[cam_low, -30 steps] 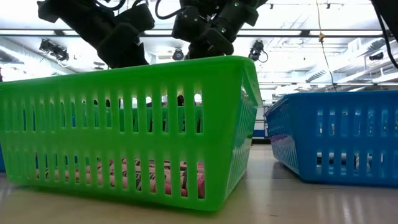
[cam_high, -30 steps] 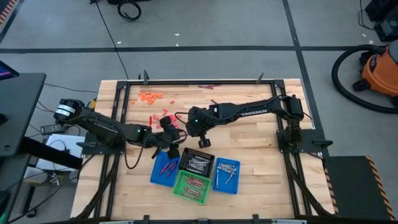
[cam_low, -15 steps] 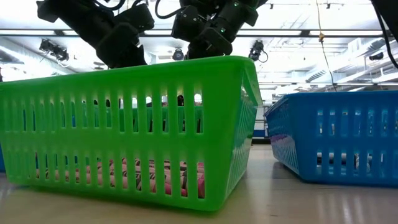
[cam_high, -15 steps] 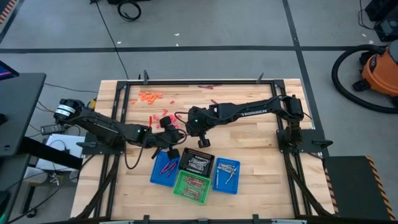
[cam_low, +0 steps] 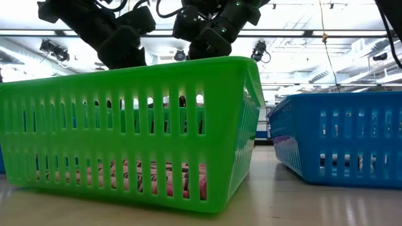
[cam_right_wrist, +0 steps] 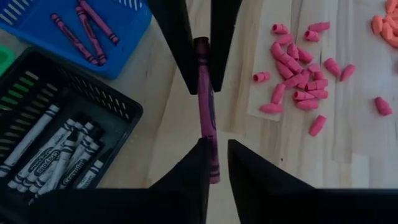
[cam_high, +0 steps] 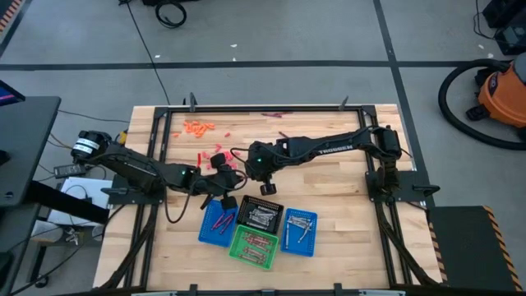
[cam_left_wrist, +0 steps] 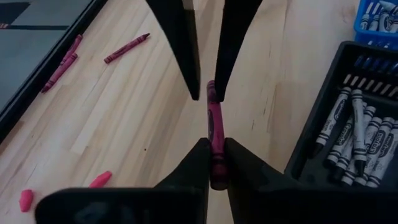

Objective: Sort crayons
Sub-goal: Put the dark red crayon into the left blue bin

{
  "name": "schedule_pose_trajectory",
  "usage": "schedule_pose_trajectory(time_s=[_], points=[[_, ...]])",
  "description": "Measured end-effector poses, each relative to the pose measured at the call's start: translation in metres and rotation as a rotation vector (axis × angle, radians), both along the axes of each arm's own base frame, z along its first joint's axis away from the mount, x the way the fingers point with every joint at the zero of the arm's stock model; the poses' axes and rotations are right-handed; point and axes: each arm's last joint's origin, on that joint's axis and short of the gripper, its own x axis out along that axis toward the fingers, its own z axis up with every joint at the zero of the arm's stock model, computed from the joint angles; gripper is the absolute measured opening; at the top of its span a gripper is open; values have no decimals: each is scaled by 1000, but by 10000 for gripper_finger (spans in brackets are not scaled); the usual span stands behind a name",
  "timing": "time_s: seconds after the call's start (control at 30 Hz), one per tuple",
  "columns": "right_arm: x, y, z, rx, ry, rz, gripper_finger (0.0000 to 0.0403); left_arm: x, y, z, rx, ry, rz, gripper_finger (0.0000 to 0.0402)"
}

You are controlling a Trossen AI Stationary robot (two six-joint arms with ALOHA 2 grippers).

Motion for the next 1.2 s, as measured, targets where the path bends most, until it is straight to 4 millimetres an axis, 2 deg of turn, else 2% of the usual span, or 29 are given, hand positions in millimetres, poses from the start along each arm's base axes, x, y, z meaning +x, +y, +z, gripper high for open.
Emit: schedule_pose_trajectory(time_s=[0.13,0.4,0.53,0.73,0.83,1.07,1.2], points=[[-3,0,3,-6,13,-20,81,-2,-1,-2,-23,19,-2,36],[-21,4,35,-75,-20,-84,83,-13,-6,3,-70,46,0,37],[-29,4,44,-86,-16,-123,83,-21,-13,9,-129,49,-58,38],[-39,10,37,-68,-31,-150,83,-35,-26,12,-316,122,-174,39],[-44,14,35,-117,-45,-185,83,-42,-33,15,-398,151,-214,39],[-49,20,42,-202,-120,-289,83,-56,-49,13,-488,211,-188,39],[-48,20,35,-194,-142,-307,83,-62,-56,8,-528,245,-121,39]])
